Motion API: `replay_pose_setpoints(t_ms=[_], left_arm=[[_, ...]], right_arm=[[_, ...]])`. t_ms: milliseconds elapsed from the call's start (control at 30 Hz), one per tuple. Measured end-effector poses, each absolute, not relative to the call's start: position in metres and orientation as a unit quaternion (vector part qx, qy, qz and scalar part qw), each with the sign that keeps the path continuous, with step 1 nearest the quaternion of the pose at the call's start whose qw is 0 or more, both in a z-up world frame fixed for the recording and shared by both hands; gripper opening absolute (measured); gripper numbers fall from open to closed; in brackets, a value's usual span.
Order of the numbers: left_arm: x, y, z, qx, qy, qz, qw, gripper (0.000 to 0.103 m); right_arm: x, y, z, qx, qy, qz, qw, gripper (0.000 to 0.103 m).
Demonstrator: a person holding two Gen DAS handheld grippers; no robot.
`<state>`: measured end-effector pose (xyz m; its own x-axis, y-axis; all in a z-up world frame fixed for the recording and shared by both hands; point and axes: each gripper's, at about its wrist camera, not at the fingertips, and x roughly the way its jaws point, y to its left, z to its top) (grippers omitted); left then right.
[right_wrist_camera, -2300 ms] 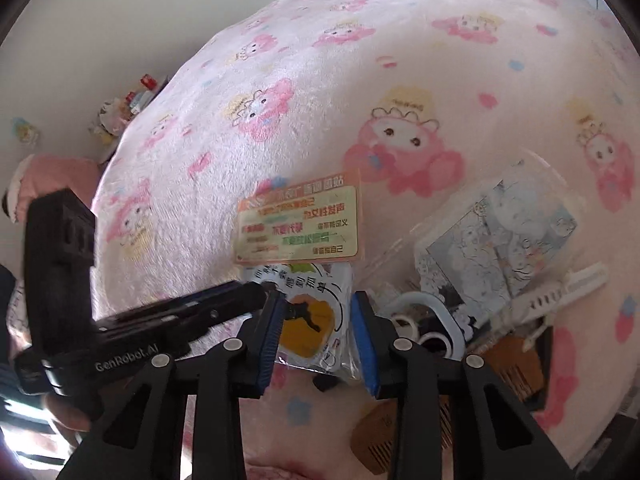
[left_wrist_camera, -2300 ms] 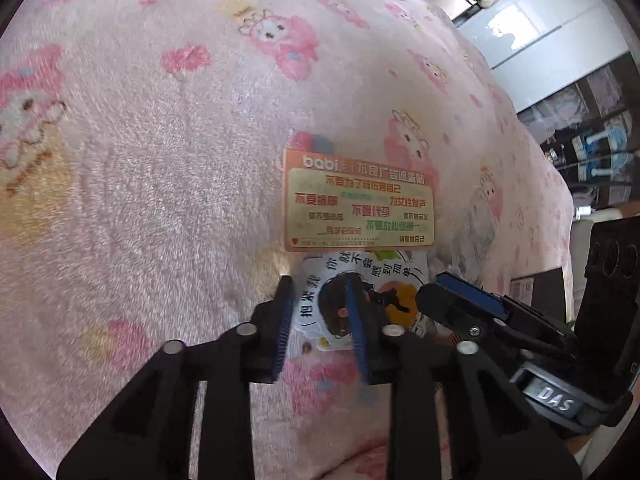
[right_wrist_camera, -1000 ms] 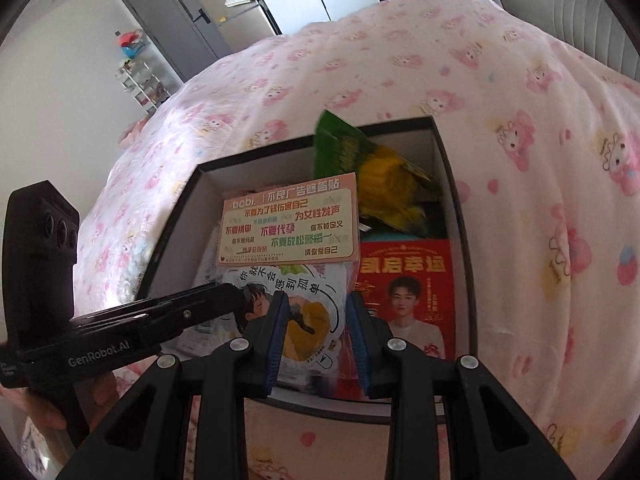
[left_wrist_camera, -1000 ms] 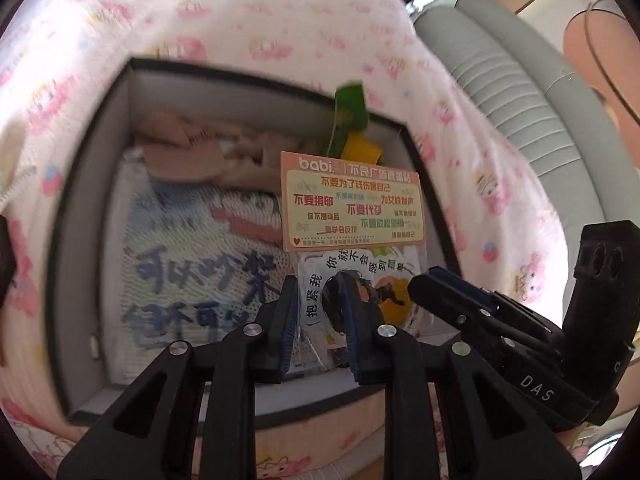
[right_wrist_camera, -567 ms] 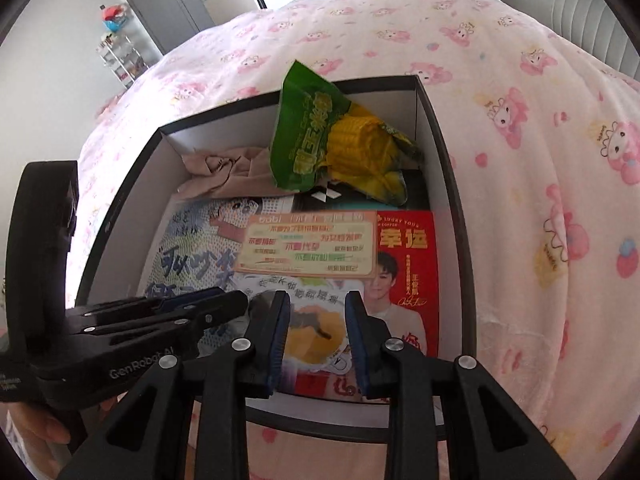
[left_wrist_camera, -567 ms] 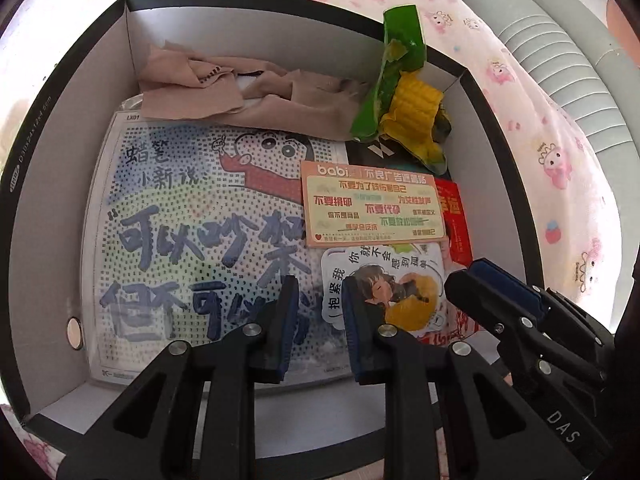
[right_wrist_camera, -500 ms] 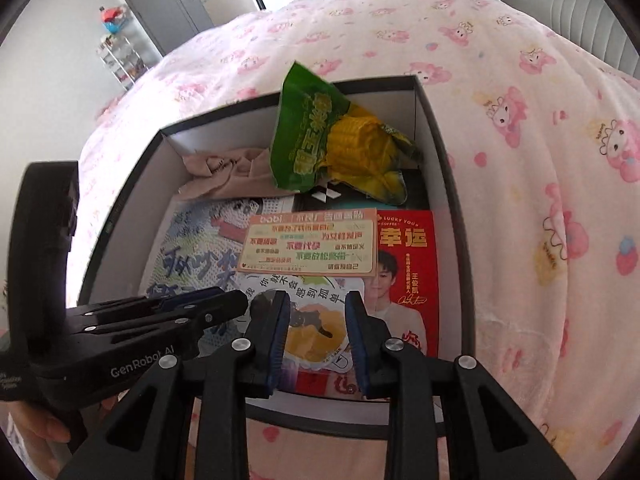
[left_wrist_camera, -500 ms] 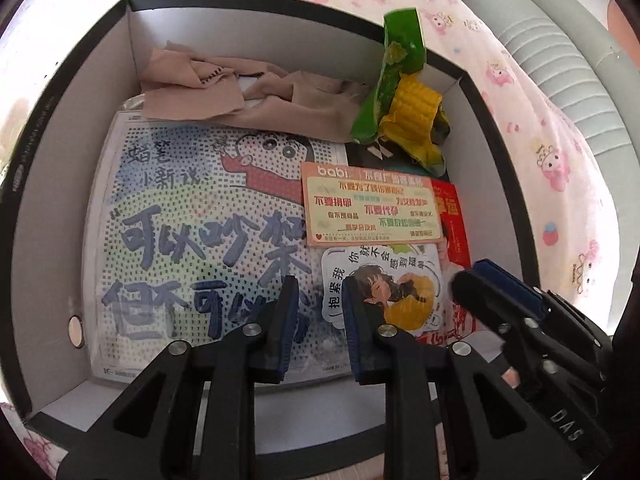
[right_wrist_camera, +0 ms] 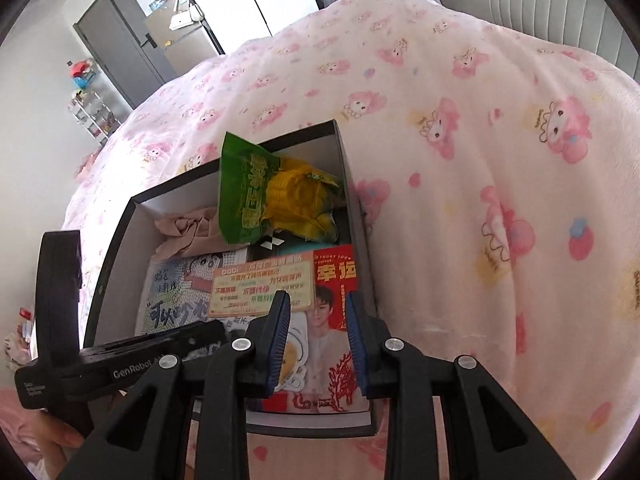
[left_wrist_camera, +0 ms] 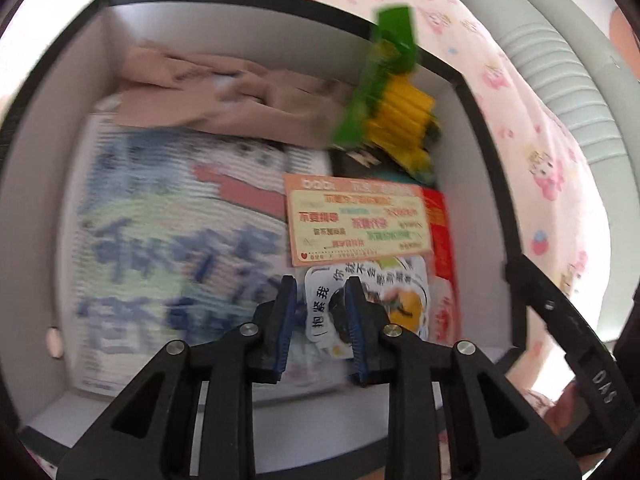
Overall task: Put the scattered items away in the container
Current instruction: 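Carry the card with the right tool over the black box and release, then withdraw the right tool from the box and move back to the items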
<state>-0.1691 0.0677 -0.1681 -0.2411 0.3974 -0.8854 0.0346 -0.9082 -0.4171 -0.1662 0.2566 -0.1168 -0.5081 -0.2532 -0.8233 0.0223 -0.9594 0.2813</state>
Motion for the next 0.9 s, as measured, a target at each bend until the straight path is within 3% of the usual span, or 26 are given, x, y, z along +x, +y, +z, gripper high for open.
replay_pose_setpoints(t_ms=[100, 300, 600, 700, 767, 900], left_arm=[[-0.169, 0.082, -0.165, -0.611, -0.172, 0.758, 0.153, 0.024], [-0.166, 0.068, -0.162, -0.592, -0.195, 0.771, 0.126, 0.024], [-0.158, 0.085, -0.148, -0.574, -0.160, 0.790, 0.144, 0.024], [-0.150, 0.060, -0.131, -0.539, -0.141, 0.817, 0.147, 0.027], [-0.137, 0.055, -0.113, -0.515, -0.141, 0.832, 0.151, 0.035], [-0.126, 0.050, -0.089, -0.483, -0.105, 0.859, 0.132, 0.036]], right_arm=[[-0.166, 0.251, -0.117, 0.487, -0.103, -0.864, 0.077, 0.025], [-0.165, 0.253, -0.116, 0.486, -0.108, -0.864, 0.075, 0.025], [-0.165, 0.251, -0.115, 0.490, -0.082, -0.865, 0.064, 0.025], [-0.153, 0.248, -0.095, 0.463, -0.084, -0.881, 0.042, 0.032], [-0.140, 0.241, -0.080, 0.430, -0.060, -0.900, 0.032, 0.045], [-0.120, 0.239, -0.070, 0.424, -0.083, -0.901, 0.035, 0.047]])
